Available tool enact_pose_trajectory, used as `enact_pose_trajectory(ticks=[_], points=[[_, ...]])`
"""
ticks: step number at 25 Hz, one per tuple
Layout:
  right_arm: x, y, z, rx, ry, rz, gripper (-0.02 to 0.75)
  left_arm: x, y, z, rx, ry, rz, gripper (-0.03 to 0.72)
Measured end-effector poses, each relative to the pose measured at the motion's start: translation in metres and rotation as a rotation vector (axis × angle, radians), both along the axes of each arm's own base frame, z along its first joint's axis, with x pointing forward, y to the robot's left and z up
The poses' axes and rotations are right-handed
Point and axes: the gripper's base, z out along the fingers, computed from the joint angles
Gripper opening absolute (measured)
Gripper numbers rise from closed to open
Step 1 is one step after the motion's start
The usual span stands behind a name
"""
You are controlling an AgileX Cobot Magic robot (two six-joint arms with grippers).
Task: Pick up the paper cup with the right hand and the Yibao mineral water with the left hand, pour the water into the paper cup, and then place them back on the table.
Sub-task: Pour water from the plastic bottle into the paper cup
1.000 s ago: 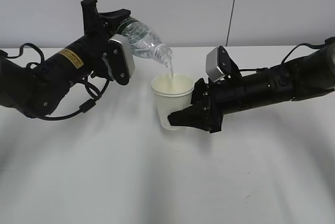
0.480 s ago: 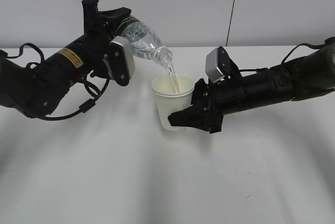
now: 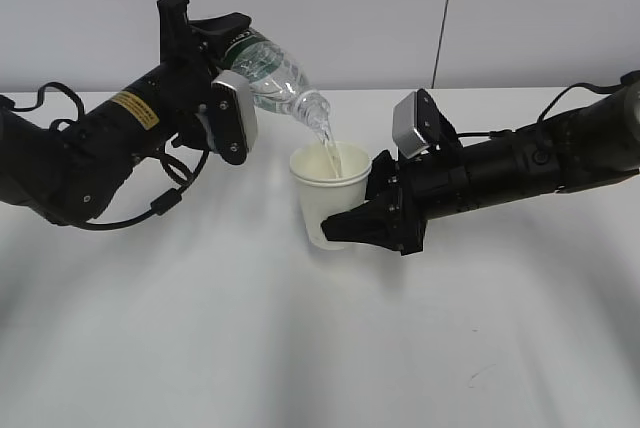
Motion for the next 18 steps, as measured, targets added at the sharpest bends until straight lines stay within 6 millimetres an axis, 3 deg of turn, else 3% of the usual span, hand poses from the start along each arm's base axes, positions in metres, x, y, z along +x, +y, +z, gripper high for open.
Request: enact_pose_trajectory(ticks=[18], points=[[-0.0009,-0.0002,-0.0009,-0.011,-0.002,0.012,0.475,-0.0001,0.0,0.0005,-0.003,-0.004,-0.001,0.365]])
